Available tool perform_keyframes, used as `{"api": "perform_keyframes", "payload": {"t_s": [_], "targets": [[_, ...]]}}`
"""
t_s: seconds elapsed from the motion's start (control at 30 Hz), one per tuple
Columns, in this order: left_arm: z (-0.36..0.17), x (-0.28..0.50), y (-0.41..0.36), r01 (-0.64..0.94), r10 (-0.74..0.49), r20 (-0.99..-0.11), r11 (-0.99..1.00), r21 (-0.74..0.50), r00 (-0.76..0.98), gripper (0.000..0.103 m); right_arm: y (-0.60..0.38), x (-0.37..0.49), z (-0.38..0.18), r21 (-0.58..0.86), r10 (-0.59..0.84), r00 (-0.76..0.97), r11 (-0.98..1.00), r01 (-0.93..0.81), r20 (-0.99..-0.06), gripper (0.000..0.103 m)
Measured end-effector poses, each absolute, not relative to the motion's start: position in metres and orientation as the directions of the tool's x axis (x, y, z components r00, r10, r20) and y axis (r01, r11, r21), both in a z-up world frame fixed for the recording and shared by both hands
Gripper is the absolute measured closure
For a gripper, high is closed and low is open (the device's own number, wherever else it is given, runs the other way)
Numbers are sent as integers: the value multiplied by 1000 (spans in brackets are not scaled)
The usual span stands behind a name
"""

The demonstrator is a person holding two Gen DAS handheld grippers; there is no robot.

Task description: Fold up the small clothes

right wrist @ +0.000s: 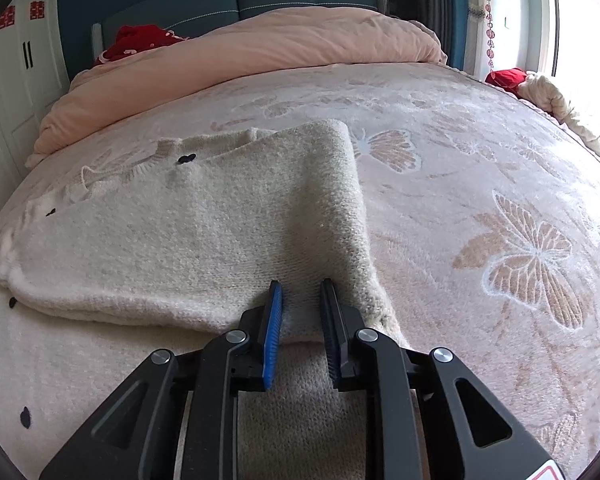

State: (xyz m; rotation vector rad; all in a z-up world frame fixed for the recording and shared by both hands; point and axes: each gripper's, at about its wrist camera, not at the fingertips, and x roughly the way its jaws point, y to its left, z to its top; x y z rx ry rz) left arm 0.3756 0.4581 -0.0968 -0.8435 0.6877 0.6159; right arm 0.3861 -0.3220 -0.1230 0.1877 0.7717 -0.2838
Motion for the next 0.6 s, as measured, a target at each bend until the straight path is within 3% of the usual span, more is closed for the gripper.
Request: {"api": "perform_keyframes", "payload": {"t_s": [0.03,0.17,0.23,0.37,0.47,0.57,0.6], "targets": [[-98,383,459,-722,200,-765,536,-438,613,93,-321,386,-123,57,-188,680,945,321,-708,85],[-49,393,418,-617,221,-674,660,-428,704,94,-320,386,-123,52,-193,680,945,322,-707,84],[-6,401,364,-489,182,-604,778,-394,776,94,-320,386,-123,58,-190,683,945,323,-705,84],[55,409,242,-204,-33,-497,886,-416,867,93,-320,385,-123,73,-181,688,944,323,-702,84],[64,411,139,-17,-217,-486,902,-432,846,92,-321,385,-123,84,-174,690,943,323,-702,84],[28,407,37,86,-340,-570,901,-424,748,82,-323,384,-123,105,-158,696,942,320,-701,84],[10,403,14,83,-342,-607,907,-412,718,63,-325,383,-122,114,-152,698,941,318,-700,84]]}}
